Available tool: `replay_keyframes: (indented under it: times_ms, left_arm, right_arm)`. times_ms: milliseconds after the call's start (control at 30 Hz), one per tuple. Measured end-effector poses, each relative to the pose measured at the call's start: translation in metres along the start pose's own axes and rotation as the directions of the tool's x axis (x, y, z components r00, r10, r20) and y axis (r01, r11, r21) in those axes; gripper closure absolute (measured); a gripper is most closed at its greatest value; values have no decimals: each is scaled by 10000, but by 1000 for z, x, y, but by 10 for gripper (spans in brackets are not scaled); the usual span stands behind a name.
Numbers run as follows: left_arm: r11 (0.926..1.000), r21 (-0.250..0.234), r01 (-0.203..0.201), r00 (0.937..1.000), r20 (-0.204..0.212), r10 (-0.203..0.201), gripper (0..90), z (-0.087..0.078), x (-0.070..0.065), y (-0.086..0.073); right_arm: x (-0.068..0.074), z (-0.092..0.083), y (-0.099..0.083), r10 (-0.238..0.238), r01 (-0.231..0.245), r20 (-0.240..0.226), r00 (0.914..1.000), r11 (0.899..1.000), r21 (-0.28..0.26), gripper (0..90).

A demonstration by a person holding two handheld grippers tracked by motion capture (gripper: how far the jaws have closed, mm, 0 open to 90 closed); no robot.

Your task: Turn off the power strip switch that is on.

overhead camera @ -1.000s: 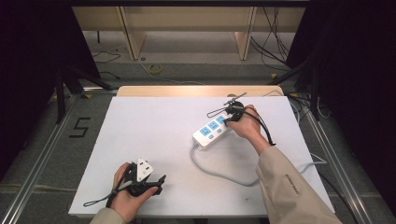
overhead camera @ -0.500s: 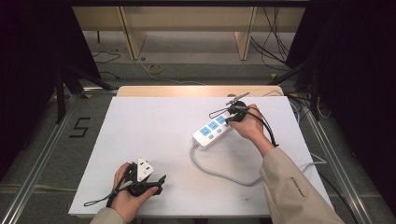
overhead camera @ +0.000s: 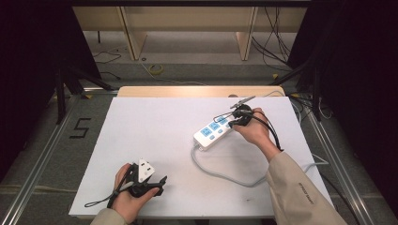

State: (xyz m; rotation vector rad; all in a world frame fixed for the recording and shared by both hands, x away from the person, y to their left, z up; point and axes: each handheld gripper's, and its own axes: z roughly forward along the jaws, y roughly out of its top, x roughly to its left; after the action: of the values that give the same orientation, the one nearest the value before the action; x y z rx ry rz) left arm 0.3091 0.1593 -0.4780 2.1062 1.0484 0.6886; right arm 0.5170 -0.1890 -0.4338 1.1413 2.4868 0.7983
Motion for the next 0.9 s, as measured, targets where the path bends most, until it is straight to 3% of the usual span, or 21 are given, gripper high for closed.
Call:
replay_keyframes:
  times_ms: [367,900]
  left_arm:
    - [10000,-7,22,10000,-17,-22,184,0,0,0]
    - [10000,77,-42,10000,0,42,184,1,-1,-1]
  right_arm:
    - [3,-11,-10,-109,108,-53,9999,9999,-56,876]
    - [9,-27,-44,-210,210,-192,9996,9998,6,842]
